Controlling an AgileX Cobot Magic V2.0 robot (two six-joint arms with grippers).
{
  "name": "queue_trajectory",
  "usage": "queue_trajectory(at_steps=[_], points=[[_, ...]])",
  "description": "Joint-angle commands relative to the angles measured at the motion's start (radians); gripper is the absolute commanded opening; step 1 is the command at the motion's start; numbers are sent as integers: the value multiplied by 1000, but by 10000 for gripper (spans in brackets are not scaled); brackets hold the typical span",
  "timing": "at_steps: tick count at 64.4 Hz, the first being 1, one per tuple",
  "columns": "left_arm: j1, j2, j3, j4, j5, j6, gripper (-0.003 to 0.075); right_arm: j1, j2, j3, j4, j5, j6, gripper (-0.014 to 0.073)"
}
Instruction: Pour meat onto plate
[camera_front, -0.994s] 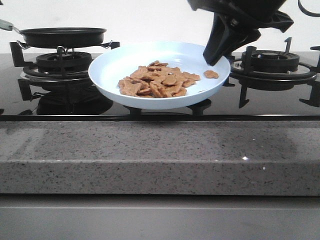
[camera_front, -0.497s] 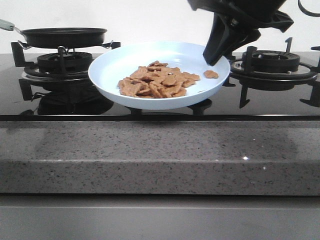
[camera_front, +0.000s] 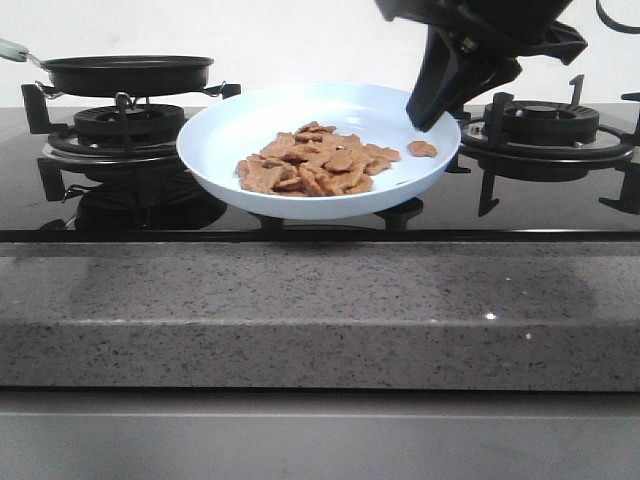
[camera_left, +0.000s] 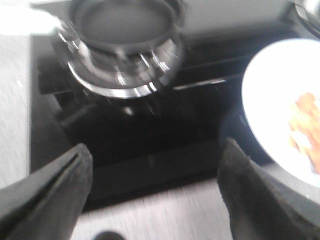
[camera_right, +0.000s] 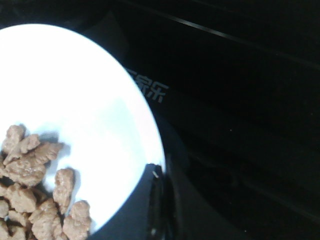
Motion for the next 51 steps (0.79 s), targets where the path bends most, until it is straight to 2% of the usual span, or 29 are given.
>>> queue_trajectory(at_steps=[1, 16, 36, 51], points=[[-12, -96, 50, 28, -75, -30, 510, -1, -39, -24, 14, -41, -9, -119], [-12, -236, 148, 217, 9, -159, 510, -1, -39, -24, 14, -41, -9, -119], [-12, -264, 150, 220, 45, -159, 510, -1, -39, -24, 17, -38, -9, -119], [-12, -264, 150, 222, 39, -159, 510, -33, -36, -138, 23, 101, -9, -119]])
